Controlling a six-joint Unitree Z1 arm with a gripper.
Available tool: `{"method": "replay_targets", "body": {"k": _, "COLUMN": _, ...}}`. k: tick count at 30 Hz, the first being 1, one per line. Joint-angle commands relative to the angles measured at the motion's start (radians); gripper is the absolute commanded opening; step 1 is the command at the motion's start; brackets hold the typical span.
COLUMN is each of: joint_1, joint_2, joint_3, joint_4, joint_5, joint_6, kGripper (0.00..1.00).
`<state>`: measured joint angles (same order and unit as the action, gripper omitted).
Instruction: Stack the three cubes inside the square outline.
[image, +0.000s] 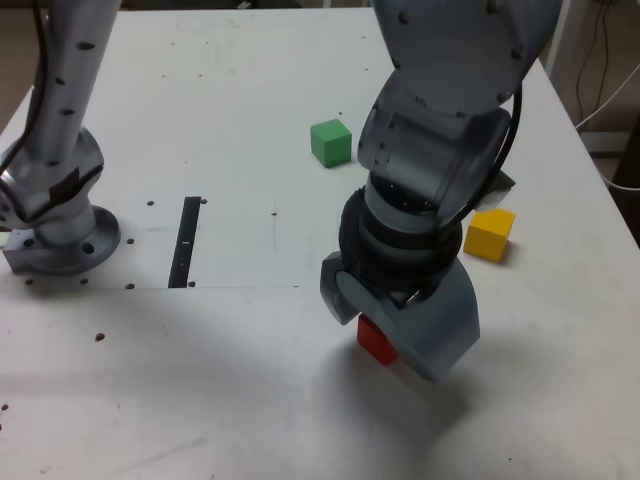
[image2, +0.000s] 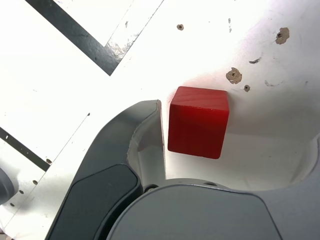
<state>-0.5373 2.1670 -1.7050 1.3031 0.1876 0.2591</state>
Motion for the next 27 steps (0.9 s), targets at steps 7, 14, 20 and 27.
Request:
{"method": "replay_targets", "body": {"k": 7, "joint_1": 0.007, "joint_2": 0.023, "joint_3": 0.009, "joint_4": -0.02, "joint_5": -0.012, "joint_6": 0.002, "kGripper": 0.97}}
{"method": "replay_targets", "body": {"k": 14, "joint_1": 0.007, "joint_2": 0.036, "joint_3": 0.017, "joint_4": -0.019, "joint_5": -0.02, "joint_6": -0.001, "kGripper": 0.85}}
{"method": "replay_targets", "body": {"k": 20, "joint_1": 0.007, "joint_2": 0.036, "joint_3": 0.025, "joint_4": -0.01, "joint_5": -0.016, "joint_6": -0.021, "kGripper": 0.67}}
{"method": "replay_targets", "body": {"k": 27, "joint_1": 0.005, "joint_2": 0.037, "joint_3": 0.015, "joint_4": 0.01, "joint_5": 0.003, "joint_6": -0.047, "kGripper": 0.44}}
